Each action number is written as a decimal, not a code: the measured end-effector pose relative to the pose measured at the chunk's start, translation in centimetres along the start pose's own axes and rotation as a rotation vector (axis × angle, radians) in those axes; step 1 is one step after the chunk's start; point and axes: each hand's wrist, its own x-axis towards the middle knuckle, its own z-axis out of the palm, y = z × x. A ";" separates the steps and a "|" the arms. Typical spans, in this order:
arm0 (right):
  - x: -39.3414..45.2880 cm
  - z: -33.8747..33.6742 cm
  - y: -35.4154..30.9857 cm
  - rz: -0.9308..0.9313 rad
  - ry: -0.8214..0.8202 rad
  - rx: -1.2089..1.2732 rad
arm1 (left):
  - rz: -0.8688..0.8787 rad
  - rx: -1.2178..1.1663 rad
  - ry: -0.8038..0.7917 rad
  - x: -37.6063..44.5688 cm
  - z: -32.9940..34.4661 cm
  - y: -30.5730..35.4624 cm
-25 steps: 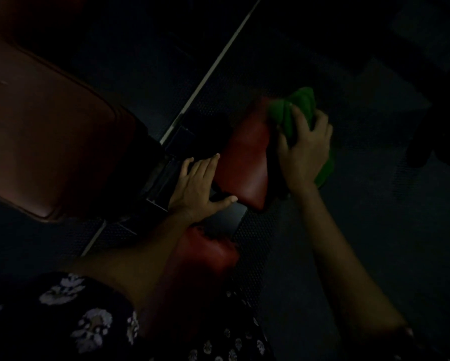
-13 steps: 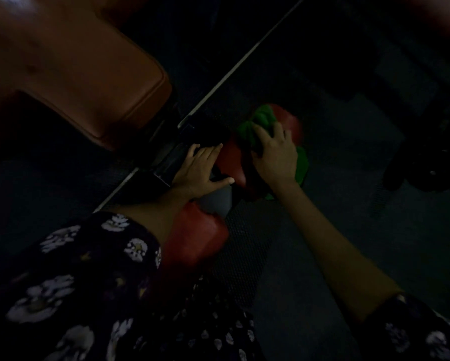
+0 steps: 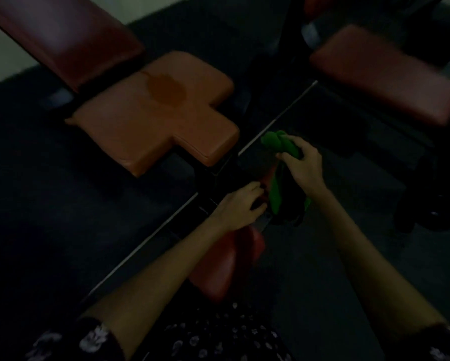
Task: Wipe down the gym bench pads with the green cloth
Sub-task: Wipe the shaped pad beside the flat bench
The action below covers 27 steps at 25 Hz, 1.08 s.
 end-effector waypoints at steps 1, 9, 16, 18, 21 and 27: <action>0.2 0.1 -2.2 -0.060 -0.031 0.014 | 0.021 0.016 0.094 -1.1 -1.7 0.5; 2.1 9.4 -13.1 -0.360 -0.184 -0.544 | -0.106 0.255 0.653 -3.6 -16.2 -6.7; 1.6 11.0 -10.2 -0.586 -0.071 -0.748 | -0.564 0.352 0.608 -2.7 -20.2 -15.4; 2.9 10.7 -10.4 -0.518 -0.073 -0.765 | -0.539 0.321 0.673 -2.6 -19.9 -15.7; 5.0 12.1 -12.1 -0.375 0.000 -0.699 | -0.501 0.312 0.730 -2.7 -19.7 -16.1; 2.6 10.4 -9.8 -0.769 -0.182 -0.700 | -0.483 0.305 0.750 -2.6 -19.5 -16.9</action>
